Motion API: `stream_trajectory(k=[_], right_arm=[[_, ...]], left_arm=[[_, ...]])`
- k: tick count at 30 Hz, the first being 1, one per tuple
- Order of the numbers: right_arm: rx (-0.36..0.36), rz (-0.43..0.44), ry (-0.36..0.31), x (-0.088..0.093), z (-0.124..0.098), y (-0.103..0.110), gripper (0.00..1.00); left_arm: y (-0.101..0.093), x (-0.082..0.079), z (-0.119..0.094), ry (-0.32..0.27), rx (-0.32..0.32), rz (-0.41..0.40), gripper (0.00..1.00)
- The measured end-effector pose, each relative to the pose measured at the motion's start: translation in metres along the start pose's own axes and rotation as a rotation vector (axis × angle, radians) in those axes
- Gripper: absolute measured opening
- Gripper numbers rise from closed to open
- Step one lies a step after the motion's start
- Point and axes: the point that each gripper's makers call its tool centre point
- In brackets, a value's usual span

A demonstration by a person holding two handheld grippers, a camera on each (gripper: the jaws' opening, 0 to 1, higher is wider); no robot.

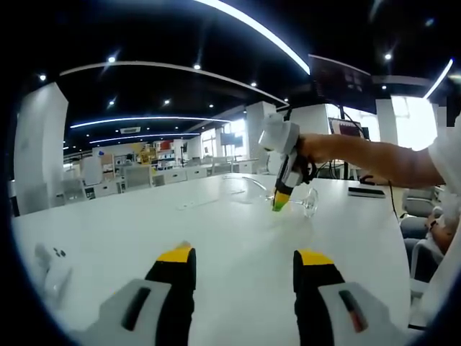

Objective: Stand the stemmed glass upright on the table place it in front of you

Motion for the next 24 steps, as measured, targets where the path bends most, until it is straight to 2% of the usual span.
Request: stream_trajectory(k=[12, 24], right_arm=[[0.014, 0.010, -0.036, -0.004, -0.006, 0.003, 0.10], [0.023, 0.031, -0.106, -0.011, -0.010, 0.000, 0.10]], left_arm=[[0.001, 0.000, -0.001, -0.003, -0.001, -0.002, 0.54], [0.001, 0.001, -0.001, 0.002, -0.002, 0.000, 0.54]])
Point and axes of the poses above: the point that each gripper's makers call its tool centre point, and the gripper's own axes: z roughly forward along the fingers, y roughly to its left, x roughly out of its underside, and after that the axes turned 1 degree about -z, right-handed
